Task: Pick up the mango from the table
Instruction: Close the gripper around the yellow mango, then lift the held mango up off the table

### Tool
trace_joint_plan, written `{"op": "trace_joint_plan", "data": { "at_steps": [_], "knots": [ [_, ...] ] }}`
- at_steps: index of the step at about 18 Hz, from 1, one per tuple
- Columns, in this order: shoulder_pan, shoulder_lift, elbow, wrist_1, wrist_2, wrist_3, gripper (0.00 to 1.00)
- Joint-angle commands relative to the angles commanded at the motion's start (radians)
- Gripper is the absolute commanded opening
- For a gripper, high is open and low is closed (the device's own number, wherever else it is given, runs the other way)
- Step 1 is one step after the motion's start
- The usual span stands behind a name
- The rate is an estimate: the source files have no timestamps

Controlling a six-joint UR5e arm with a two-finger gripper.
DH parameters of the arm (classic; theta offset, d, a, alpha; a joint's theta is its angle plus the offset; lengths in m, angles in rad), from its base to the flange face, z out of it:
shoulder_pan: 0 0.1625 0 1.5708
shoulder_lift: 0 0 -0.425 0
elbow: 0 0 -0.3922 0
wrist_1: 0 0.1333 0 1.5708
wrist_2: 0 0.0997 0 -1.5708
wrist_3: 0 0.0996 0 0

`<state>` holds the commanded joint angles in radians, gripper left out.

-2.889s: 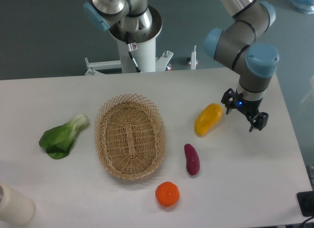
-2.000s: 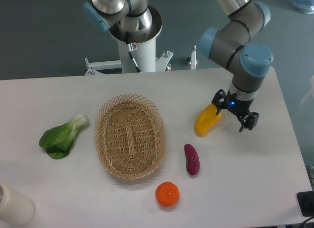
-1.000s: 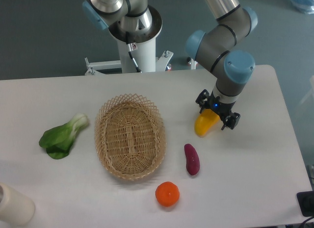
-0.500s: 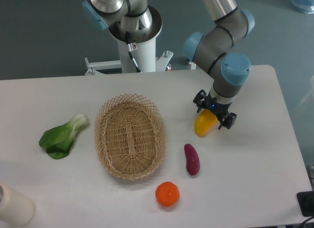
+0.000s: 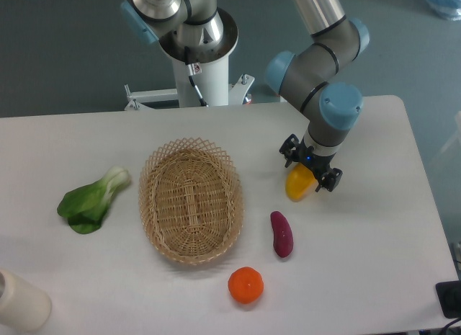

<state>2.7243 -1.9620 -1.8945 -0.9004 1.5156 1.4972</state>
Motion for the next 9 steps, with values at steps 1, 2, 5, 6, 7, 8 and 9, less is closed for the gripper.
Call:
{"op": "trace_joint_plan", "data": {
  "at_steps": [1, 2, 5, 6, 7, 8, 9],
  "knots": [
    [0.0, 0.0, 0.002, 0.0, 0.0, 0.0, 0.62],
    [0.0, 0.0, 0.002, 0.0, 0.0, 0.0, 0.58],
    [0.0, 0.002, 0.011, -0.003, 0.0, 0.002, 0.46],
    [0.0, 0.002, 0.015, -0.003, 0.002, 0.002, 0.44],
    [0.002, 0.003, 0.018, -0.003, 0.0, 0.0, 0.43],
    [0.003, 0.005, 0.021, -0.006, 0.0, 0.0, 0.43],
    [0.003, 0.005, 0.037, -0.011, 0.005, 0.0, 0.43]
  ]
}}
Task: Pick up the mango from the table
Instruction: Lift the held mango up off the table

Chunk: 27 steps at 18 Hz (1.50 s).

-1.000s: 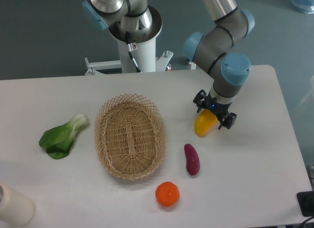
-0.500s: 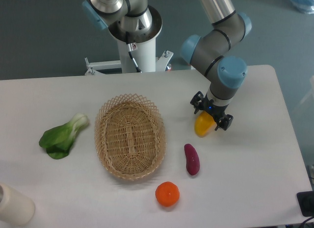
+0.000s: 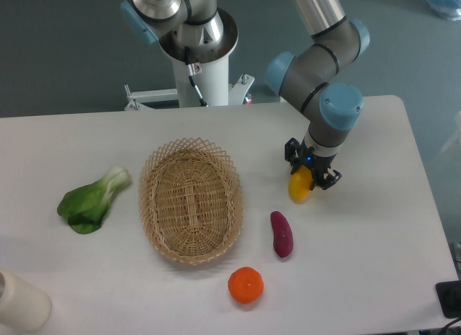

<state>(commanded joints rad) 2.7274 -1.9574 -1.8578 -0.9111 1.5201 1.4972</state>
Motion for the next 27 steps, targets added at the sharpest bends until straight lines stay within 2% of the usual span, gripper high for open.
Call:
{"op": "trace_joint_plan", "data": {
  "at_steps": [6, 9, 11, 19, 27],
  "knots": [
    [0.002, 0.005, 0.077, -0.044, -0.001, 0.0, 0.43],
    [0.003, 0.002, 0.155, -0.118, -0.001, 0.005, 0.43],
    [0.005, -0.005, 0.195, -0.146, -0.001, 0.006, 0.44],
    [0.008, -0.021, 0.259, -0.143, -0.003, 0.017, 0.45],
    [0.005, -0.031, 0.284, -0.127, 0.002, 0.021, 0.47]
  ]
}}
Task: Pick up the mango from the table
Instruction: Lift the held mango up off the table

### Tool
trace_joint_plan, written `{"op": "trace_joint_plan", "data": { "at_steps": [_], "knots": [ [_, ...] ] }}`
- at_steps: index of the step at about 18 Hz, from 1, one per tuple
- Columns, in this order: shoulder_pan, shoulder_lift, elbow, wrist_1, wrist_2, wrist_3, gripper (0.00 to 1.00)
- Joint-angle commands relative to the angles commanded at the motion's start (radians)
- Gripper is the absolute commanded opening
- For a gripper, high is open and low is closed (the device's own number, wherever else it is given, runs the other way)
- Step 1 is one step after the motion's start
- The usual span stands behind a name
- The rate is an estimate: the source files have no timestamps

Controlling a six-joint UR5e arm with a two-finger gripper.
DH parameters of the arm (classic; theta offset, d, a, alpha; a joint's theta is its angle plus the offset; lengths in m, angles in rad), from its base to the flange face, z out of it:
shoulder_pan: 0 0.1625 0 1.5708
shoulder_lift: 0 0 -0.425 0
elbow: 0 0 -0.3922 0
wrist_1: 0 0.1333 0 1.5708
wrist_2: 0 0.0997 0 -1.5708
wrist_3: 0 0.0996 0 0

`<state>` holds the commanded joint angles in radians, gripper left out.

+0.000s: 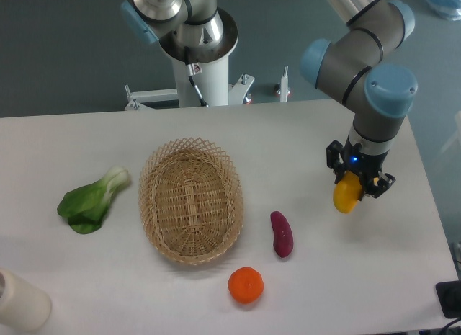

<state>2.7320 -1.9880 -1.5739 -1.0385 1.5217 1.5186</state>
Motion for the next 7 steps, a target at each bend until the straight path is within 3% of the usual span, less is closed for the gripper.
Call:
{"op": "trace_joint_plan", "data": {
  "at_steps": [7],
  "knots": [
    [0.0, 0.0, -0.002, 0.002, 0.002, 0.002, 0.48]
  ]
}}
